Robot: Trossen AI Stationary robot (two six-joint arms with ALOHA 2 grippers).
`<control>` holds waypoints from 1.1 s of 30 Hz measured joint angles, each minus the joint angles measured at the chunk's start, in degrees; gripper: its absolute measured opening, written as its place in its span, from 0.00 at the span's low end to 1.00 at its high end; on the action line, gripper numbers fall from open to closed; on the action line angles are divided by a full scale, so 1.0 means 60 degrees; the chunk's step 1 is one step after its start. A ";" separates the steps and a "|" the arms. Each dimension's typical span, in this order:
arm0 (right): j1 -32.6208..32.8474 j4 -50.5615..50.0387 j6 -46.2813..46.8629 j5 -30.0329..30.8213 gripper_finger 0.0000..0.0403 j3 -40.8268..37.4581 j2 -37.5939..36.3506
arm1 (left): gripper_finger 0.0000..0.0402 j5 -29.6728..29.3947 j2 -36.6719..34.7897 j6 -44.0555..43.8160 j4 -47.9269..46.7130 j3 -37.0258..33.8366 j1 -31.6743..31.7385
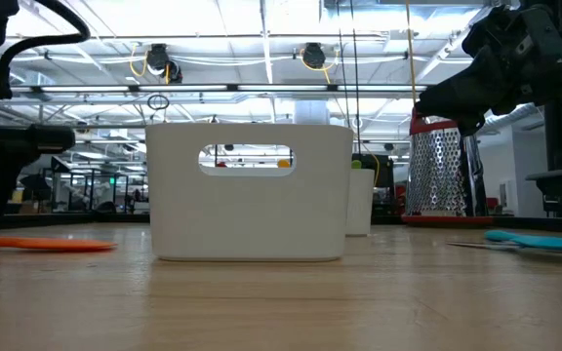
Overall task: Pick & Place Kitchen Items
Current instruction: Put the red spatula into the top white bin
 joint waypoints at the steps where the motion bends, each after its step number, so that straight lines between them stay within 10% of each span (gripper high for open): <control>1: 0.0004 -0.0002 0.0000 0.0000 0.23 0.0000 -0.0002 | 0.66 0.0000 -0.0006 0.0000 0.0042 -0.0058 0.0000; 22: 0.0004 -0.0002 0.0000 -0.0001 0.23 0.0000 0.0001 | 0.05 -0.0097 0.0022 0.0005 0.0173 -0.0243 0.0015; 33: 0.0004 0.0001 0.0001 -0.0004 0.23 0.0000 0.0001 | 0.04 -0.1631 0.0090 -0.0741 -0.0479 0.0162 0.0049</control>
